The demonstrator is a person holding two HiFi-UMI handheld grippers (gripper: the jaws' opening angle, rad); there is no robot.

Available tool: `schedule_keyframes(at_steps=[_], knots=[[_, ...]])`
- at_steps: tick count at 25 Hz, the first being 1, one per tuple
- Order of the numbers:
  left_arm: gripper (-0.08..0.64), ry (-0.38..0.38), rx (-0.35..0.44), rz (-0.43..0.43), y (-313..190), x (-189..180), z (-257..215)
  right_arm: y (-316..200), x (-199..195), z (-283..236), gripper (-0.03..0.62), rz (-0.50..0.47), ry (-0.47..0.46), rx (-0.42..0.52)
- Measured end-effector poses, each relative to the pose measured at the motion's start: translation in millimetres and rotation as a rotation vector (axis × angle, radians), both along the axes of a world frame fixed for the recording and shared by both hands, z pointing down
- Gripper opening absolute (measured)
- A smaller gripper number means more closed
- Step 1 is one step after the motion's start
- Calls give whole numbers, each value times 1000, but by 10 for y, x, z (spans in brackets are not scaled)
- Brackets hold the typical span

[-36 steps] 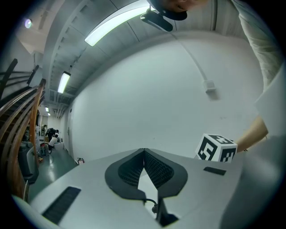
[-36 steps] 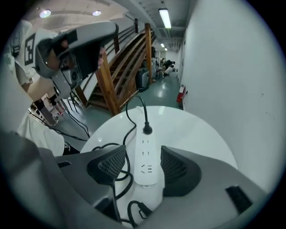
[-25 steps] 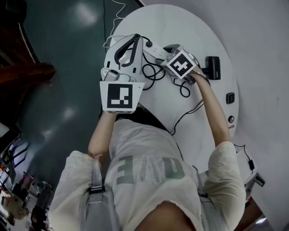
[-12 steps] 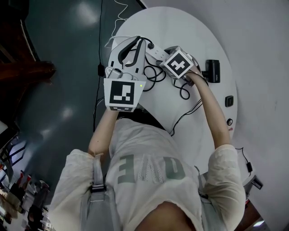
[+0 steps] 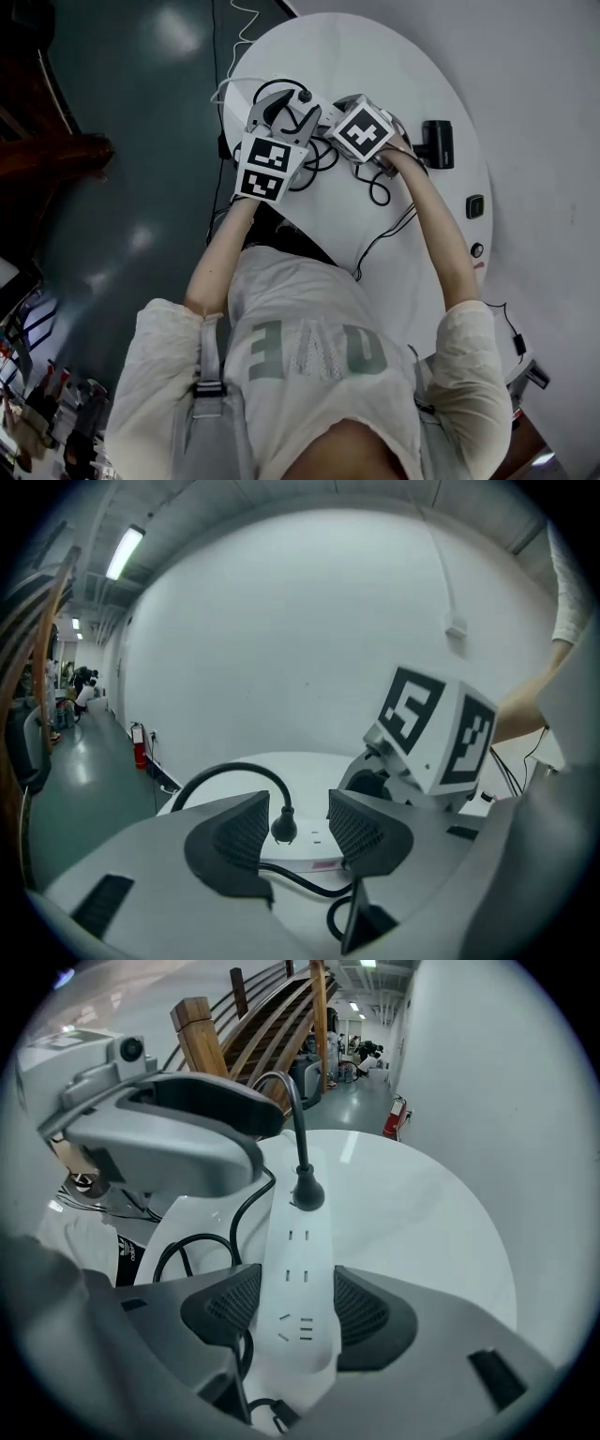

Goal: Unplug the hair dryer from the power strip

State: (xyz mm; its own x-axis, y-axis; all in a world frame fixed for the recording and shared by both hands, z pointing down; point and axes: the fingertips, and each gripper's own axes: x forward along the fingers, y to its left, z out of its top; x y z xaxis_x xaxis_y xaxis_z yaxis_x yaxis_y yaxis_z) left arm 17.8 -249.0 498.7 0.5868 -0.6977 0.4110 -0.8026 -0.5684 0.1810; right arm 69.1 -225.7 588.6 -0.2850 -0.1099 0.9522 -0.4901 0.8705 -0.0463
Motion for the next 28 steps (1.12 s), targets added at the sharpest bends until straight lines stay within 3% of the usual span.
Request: schedule_keyframes(at_steps=[5, 9, 17, 22, 25, 28], knots=[[189, -41, -59, 21, -223, 147, 261, -46, 47, -12, 250, -5, 24, 13], [63, -97, -28, 40, -333, 199, 319, -39, 35, -7, 250, -3, 22, 8], [58, -81, 72, 20, -300, 182, 300, -39, 63, 38, 255, 59, -10, -55], [58, -145, 108, 94, -321, 222, 273, -7, 19, 39, 255, 28, 33, -31], [58, -162, 106, 131, -337, 241, 272, -16, -13, 55, 255, 10, 56, 4], [57, -107, 74, 115, -354, 220, 264, 18, 24, 78, 255, 9, 88, -2]])
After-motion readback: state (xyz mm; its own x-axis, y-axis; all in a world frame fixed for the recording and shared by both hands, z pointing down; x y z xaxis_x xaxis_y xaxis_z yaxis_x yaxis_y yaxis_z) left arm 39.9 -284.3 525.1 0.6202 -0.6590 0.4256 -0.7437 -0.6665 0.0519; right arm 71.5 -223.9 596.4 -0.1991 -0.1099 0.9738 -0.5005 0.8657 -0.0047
